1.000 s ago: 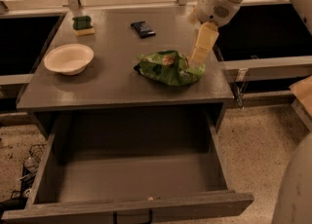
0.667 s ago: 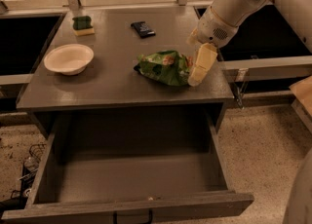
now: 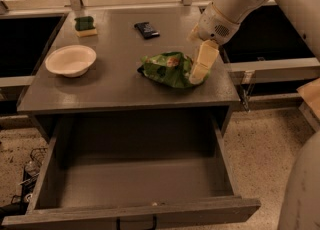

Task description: Place green rice chip bag into top drawer

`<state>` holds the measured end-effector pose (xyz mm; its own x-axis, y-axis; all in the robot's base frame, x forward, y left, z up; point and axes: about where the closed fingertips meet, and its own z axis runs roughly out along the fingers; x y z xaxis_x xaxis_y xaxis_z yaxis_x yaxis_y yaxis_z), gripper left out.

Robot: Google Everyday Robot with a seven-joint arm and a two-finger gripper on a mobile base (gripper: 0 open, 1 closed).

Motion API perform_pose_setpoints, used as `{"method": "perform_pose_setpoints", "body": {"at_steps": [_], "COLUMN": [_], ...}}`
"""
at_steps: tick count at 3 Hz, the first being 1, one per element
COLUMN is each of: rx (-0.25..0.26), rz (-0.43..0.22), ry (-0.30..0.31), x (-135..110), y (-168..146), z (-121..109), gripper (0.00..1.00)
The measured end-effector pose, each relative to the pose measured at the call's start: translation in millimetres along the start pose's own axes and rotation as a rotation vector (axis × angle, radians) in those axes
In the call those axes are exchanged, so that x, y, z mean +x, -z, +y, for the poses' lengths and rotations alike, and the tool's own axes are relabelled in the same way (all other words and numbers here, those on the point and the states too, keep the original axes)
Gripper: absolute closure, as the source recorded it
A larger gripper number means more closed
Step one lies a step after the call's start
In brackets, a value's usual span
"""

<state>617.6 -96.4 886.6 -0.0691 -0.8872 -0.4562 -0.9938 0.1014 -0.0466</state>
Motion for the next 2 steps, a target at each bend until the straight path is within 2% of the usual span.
{"method": "perform_pose_setpoints", "body": {"at_steps": [1, 2], "rx": [-0.017, -0.019], "rz": [0.013, 0.000], "ry": [0.091, 0.069], "x": [-44.7, -39.0], "y": [-6.5, -12.5], "z": [-5.9, -6.8], "gripper": [0.00, 0.00]}}
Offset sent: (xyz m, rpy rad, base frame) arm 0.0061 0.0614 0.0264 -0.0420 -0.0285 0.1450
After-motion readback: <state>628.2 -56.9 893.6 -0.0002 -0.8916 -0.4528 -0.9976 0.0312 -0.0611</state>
